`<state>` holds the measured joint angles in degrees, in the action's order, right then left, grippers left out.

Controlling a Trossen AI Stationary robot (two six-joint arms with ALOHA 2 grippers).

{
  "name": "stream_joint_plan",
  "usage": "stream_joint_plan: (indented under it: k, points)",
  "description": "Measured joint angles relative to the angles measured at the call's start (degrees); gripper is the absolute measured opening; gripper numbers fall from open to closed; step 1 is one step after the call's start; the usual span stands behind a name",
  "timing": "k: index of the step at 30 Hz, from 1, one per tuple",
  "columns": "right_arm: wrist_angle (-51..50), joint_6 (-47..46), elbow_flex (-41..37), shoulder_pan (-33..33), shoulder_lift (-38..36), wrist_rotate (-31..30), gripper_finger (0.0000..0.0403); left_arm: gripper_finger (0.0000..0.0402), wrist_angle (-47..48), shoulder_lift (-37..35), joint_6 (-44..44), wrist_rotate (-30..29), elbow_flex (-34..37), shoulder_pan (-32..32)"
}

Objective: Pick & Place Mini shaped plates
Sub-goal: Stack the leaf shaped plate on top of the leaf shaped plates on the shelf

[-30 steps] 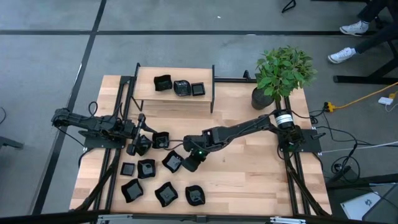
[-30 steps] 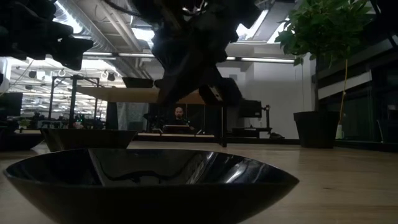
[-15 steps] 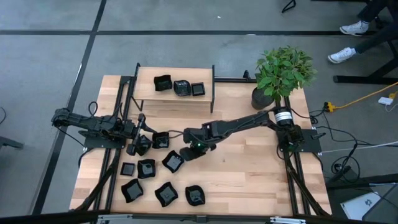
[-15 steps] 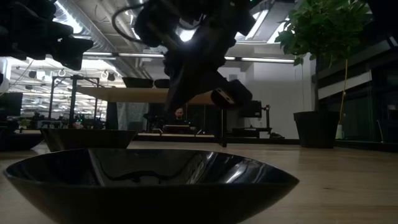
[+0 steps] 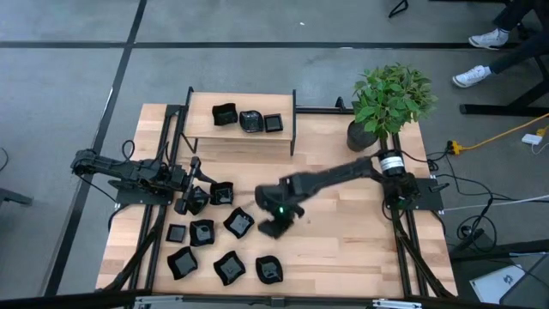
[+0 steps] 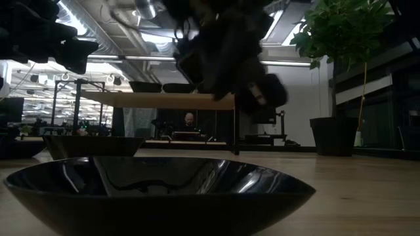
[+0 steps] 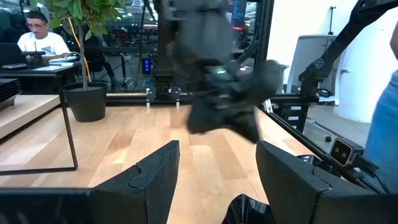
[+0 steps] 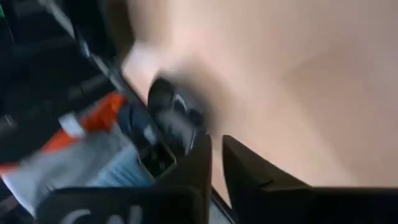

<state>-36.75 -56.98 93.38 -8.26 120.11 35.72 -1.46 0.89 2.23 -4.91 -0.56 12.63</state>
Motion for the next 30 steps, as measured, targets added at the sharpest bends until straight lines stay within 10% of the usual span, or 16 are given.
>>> stream_joint_plan:
  k: [19, 30]
  points:
    - [7.2, 2.0, 0.0, -14.2, 0.0, -18.3, 0.028, 0.0208, 0.0, 0.0, 0.0, 0.0, 0.0, 0.0]
    - [7.3, 0.7, 0.0, -17.4, 0.9, -30.9, 0.0346, 0.0208, 0.0, 0.0, 0.0, 0.0, 0.0, 0.0]
